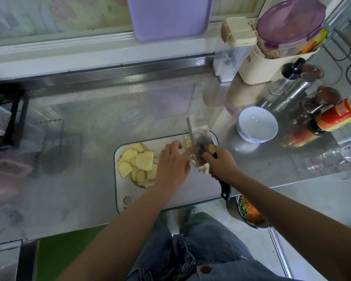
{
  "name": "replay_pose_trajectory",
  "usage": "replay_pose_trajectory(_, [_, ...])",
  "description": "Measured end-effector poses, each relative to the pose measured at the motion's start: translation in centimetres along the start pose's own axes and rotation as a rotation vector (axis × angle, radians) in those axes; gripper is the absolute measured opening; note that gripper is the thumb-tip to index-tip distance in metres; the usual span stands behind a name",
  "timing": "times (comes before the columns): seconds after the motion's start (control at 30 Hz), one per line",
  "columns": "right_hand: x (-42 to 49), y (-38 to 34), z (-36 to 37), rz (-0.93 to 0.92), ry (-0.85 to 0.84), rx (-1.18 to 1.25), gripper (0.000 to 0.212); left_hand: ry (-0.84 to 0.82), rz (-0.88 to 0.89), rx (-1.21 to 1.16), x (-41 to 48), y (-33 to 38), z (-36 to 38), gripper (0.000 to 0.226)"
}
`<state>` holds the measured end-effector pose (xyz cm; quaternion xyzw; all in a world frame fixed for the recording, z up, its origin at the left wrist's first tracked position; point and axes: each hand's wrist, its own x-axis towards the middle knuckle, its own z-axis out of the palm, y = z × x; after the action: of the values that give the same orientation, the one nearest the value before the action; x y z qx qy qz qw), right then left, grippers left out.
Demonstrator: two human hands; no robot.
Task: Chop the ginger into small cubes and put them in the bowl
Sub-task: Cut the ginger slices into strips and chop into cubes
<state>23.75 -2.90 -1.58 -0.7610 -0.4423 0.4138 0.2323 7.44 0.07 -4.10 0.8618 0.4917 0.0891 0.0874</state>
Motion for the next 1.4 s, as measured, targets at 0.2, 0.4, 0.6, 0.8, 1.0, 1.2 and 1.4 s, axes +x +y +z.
replay_pose_trajectory(0.2, [-0.4, 1.2, -1.8, 0.038, 0.036, 0.068, 0.016, -0.177, -0.055, 0.108, 1.0, 1.3, 1.5, 0.051])
replay_pose_trajectory(0.4, [-0.6, 0.8, -2.2, -0.011, 0.108, -0.024, 0.016, -0.093, -0.051, -0.119, 2.1, 1.7, 0.8, 0.03])
replay_pose_trajectory(0.6, [-1.9, -0.6, 0.0, -0.363, 0.145, -0.71, 0.022, -0.143, -0.589, -1.071, 3.8, 2.8, -1.6, 0.049])
replay_pose_trajectory(0.8, [-2.2, -0.7, 0.0, -0.412, 0.01, -0.414, 0.041, -0.081, -0.787, -1.081, 3.7, 1.6, -1.2, 0.03])
replay_pose_trajectory(1.0, [-1.4, -0.1, 0.8, -0.435, -0.282, -0.297, 0.049, -0.087, -0.879, -1.212, 3.3, 1.3, -1.8, 0.035])
replay_pose_trajectory(1.2, [0.5, 1.6, 2.3, -0.324, -0.198, -0.402, 0.048, -0.06, -0.944, -1.226, 2.3, 0.8, -1.9, 0.029])
replay_pose_trajectory(1.4, [0.7, 0.9, 2.7, -0.432, -0.175, -0.404, 0.05, -0.078, -0.92, -1.17, 1.8, 0.2, -1.8, 0.03])
